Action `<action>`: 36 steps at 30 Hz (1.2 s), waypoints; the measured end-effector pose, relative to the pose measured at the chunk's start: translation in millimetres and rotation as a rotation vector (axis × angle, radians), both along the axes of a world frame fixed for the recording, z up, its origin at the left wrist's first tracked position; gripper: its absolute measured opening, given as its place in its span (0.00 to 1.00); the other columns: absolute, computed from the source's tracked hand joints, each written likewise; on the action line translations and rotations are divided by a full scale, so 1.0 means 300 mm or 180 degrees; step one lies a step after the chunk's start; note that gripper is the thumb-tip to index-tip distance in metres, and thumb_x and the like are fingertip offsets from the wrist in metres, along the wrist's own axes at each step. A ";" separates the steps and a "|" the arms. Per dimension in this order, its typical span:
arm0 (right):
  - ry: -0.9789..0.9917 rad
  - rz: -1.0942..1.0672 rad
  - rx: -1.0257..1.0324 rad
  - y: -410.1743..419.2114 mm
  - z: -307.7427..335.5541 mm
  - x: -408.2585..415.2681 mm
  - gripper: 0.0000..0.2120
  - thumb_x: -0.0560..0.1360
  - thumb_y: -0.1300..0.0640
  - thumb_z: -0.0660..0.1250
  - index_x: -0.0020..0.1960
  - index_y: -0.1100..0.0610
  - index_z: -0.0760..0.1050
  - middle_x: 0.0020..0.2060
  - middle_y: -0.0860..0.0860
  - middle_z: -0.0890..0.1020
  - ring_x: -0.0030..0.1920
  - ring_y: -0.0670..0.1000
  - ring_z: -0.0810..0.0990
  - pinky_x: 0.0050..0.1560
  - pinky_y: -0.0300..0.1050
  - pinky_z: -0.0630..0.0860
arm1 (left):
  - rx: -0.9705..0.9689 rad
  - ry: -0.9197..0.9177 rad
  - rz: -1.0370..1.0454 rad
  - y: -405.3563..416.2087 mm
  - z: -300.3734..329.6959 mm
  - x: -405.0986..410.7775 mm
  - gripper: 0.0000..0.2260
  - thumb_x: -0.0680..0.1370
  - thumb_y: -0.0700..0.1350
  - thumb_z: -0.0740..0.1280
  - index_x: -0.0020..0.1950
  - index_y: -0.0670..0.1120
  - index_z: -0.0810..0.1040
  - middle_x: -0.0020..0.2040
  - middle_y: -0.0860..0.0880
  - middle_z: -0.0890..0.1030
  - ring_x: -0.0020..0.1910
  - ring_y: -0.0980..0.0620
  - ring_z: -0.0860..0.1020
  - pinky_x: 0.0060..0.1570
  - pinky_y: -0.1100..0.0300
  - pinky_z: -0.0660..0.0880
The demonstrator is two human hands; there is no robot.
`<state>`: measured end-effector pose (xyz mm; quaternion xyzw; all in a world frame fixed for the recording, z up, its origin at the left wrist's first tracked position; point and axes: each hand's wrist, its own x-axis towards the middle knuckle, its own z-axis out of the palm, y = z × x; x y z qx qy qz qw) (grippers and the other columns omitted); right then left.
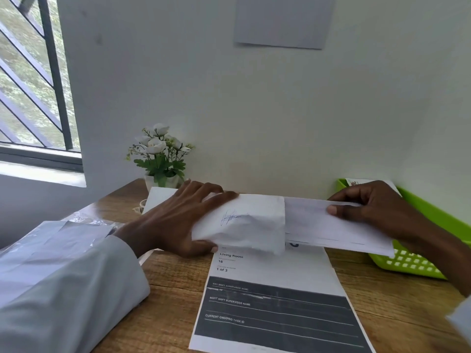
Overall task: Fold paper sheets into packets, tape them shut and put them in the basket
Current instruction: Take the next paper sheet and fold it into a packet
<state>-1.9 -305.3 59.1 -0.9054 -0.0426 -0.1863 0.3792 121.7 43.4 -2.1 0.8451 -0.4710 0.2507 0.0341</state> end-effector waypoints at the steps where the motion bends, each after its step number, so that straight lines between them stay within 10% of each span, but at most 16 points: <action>1: 0.0047 0.0022 -0.0005 0.008 -0.006 0.003 0.03 0.71 0.58 0.75 0.42 0.51 0.86 0.38 0.45 0.87 0.36 0.41 0.82 0.37 0.30 0.75 | -0.0006 0.0035 -0.0010 -0.002 -0.003 0.001 0.45 0.68 0.71 0.66 0.78 0.57 0.50 0.72 0.50 0.63 0.66 0.52 0.63 0.63 0.54 0.61; 36: 0.1144 0.0672 0.1317 0.133 -0.055 -0.020 0.15 0.65 0.58 0.73 0.50 0.65 0.84 0.44 0.65 0.85 0.38 0.53 0.85 0.37 0.40 0.82 | -0.0333 -0.0010 -0.0280 -0.074 0.014 -0.075 0.40 0.71 0.65 0.68 0.77 0.54 0.56 0.70 0.50 0.66 0.65 0.50 0.67 0.65 0.53 0.67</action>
